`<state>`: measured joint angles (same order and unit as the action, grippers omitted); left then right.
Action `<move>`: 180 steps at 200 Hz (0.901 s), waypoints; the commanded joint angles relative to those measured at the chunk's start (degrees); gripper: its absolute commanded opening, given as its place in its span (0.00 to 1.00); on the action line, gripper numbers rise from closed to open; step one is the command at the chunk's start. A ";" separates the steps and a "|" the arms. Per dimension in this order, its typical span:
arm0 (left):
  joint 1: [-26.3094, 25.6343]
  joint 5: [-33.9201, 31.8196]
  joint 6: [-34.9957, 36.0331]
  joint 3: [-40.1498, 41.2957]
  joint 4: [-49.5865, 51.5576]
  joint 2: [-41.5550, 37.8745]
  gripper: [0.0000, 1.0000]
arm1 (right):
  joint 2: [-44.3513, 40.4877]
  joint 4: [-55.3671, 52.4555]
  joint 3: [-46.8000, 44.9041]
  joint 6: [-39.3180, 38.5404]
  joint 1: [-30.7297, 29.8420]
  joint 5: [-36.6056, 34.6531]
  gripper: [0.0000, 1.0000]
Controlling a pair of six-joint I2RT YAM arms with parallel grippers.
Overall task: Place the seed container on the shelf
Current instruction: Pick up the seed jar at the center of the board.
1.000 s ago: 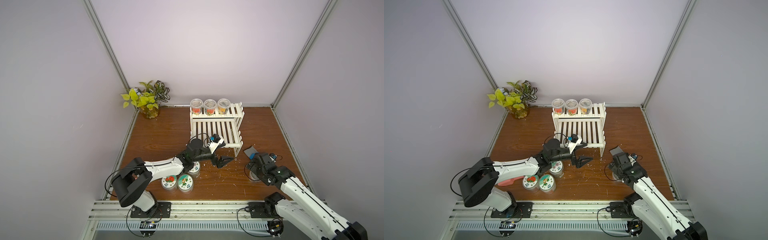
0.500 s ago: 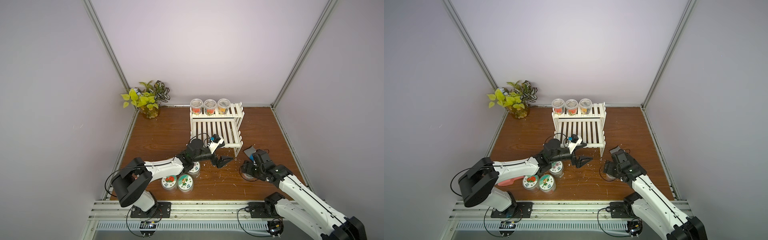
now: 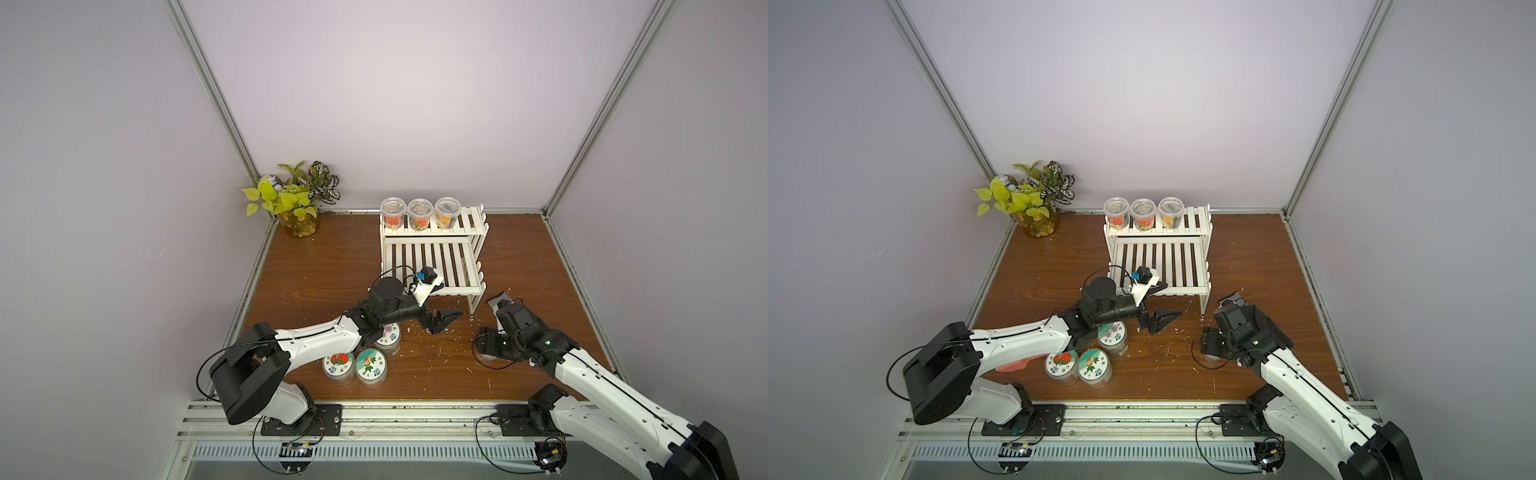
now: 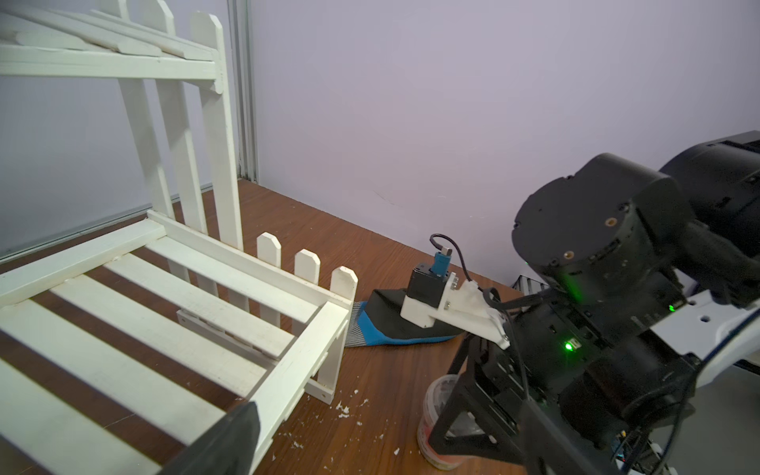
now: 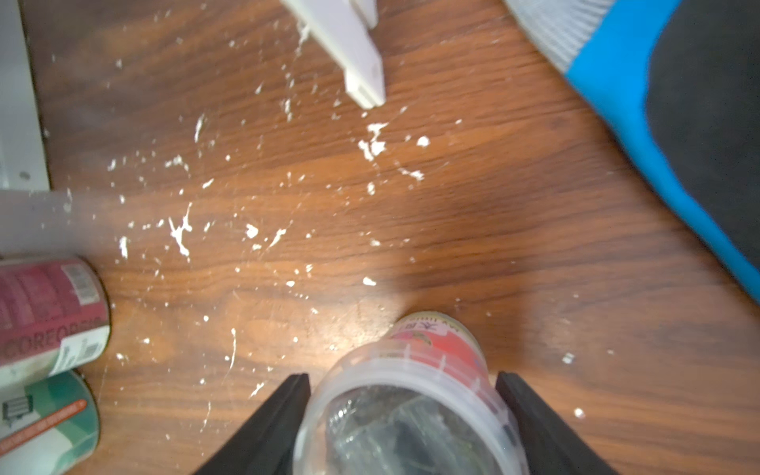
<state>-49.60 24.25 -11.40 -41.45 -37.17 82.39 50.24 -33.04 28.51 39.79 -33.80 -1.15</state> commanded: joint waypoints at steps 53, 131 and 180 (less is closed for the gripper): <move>0.90 -10.51 3.90 5.91 10.24 -7.77 1.00 | 4.58 5.88 3.56 -4.67 -12.08 -1.64 0.75; 0.91 -12.68 6.93 5.90 17.94 -9.42 0.99 | 11.25 6.29 7.34 -12.10 -18.68 -2.93 0.76; 0.84 -10.13 8.91 6.29 18.91 -10.23 1.00 | 5.49 1.71 9.28 -3.89 -18.98 -8.01 0.83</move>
<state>-49.17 12.49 -4.43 -35.20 -19.18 73.49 59.02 -27.73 34.22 30.55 -52.45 -4.51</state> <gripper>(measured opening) 0.995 0.825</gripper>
